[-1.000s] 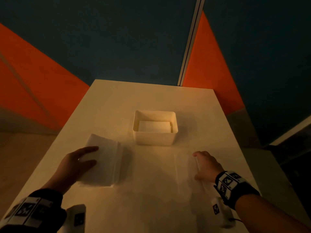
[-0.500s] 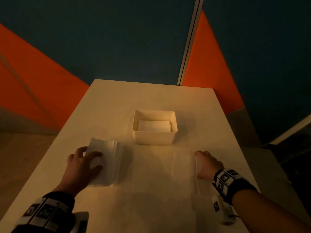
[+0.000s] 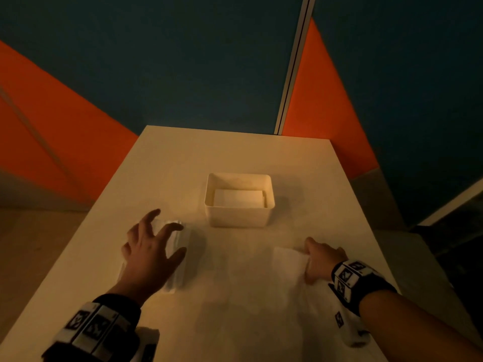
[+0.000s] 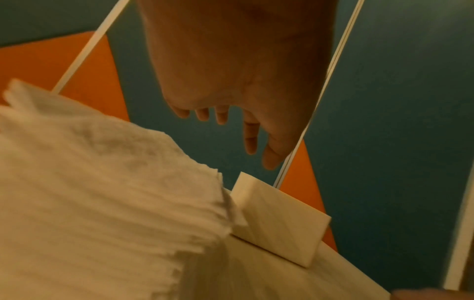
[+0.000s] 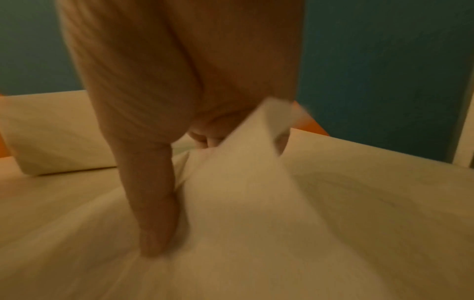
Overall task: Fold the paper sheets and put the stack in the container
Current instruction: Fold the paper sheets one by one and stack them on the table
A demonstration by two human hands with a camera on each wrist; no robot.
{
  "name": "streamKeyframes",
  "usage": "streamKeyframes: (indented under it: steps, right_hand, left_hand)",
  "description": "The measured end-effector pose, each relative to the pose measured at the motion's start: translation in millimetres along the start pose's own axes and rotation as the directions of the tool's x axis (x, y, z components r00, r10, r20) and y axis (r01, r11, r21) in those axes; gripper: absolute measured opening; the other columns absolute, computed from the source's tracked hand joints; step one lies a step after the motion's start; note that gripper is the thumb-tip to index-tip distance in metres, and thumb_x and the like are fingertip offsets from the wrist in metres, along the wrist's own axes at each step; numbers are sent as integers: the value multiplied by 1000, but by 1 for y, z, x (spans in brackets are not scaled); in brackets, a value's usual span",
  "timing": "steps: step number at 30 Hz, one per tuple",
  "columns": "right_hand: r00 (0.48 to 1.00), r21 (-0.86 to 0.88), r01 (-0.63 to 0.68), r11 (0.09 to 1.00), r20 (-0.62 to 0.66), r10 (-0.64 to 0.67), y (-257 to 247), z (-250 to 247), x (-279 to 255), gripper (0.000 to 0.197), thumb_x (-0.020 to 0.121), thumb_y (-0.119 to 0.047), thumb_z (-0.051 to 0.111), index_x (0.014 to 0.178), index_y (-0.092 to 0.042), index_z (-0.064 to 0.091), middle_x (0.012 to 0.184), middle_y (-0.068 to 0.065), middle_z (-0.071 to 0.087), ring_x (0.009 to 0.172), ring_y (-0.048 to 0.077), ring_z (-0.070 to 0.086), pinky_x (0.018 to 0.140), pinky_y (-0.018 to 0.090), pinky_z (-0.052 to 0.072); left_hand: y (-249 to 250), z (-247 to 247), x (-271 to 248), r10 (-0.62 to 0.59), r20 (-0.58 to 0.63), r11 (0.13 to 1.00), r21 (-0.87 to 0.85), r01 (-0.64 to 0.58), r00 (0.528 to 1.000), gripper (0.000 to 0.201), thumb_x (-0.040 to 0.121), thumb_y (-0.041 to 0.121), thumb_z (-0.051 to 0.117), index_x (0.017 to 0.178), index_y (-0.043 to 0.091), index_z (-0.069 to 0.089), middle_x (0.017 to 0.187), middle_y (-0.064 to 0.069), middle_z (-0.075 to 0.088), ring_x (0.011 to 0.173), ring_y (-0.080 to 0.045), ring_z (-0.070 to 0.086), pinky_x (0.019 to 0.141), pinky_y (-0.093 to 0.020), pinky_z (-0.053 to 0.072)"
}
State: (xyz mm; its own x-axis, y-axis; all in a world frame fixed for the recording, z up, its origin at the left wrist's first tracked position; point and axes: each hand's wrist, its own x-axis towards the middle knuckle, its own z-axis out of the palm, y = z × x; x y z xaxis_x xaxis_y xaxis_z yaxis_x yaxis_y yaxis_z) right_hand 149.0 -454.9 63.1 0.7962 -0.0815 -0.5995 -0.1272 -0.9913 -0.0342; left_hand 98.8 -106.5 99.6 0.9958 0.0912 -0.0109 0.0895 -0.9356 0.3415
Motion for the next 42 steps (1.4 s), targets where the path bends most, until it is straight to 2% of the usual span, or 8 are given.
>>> streamKeyframes:
  steps: [6,11,15,20,25,28,37,42]
  right_hand:
    - [993,483,114,868,-29,-114,7,-8,-6,21,77,-13,73,98,-18,70,87,-6,64,87,14,61,66,20,44]
    - [986,867,168,470,-145,-85,-5,-24,-24,12,86,-4,64,96,-10,69,97,12,72,86,24,68,73,33,54]
    - [977,983,172,70,-161,-139,-24,-36,-38,19,90,0,56,106,-7,64,101,15,70,84,24,68,68,32,55]
    - [946,968,161,-191,-207,-250,-43,-46,-56,27,88,6,53,112,-4,60,98,15,70,81,22,69,67,30,58]
    - [921,963,163,-215,-226,-318,-53,-46,-62,35,86,7,53,116,-10,59,103,13,70,89,24,68,74,32,57]
    - [908,964,168,-204,-232,-349,-51,-46,-64,35,85,3,54,117,-12,60,105,12,71,91,24,69,76,35,57]
    - [930,960,257,-114,-278,-239,-45,-40,-60,21,85,6,56,94,-7,70,89,11,73,83,25,67,72,37,55]
    - [917,954,298,-28,-294,-271,-48,-43,-61,28,84,6,58,77,-14,75,85,9,72,80,27,67,73,41,54]
  left_hand:
    - [21,7,3,54,169,992,-124,-33,984,35,85,46,60,119,44,53,148,5,26,136,-26,21,107,-51,28]
    - [39,7,9,183,271,909,-413,-58,945,16,88,28,63,92,43,59,117,10,54,103,-5,51,85,-15,39]
    - [62,10,12,133,417,790,-592,158,899,13,88,28,63,102,28,64,111,1,64,96,-8,59,81,-22,47]
    - [78,10,15,187,627,459,-737,497,756,70,56,61,68,113,21,60,107,-10,66,95,-23,63,78,-31,52]
    - [85,2,21,231,506,85,-862,500,831,33,86,18,60,119,17,61,113,-11,68,100,-25,65,77,-35,57]
    - [83,-3,23,193,428,99,-904,416,883,27,88,1,54,109,13,65,98,-11,72,84,-19,69,66,-29,57]
    - [68,-11,25,163,398,204,-909,364,903,24,91,2,50,92,9,74,97,-12,72,89,-26,68,77,-34,59]
    - [67,-15,25,242,454,124,-891,437,857,38,80,33,54,106,8,66,106,-15,69,89,-27,68,78,-37,58]
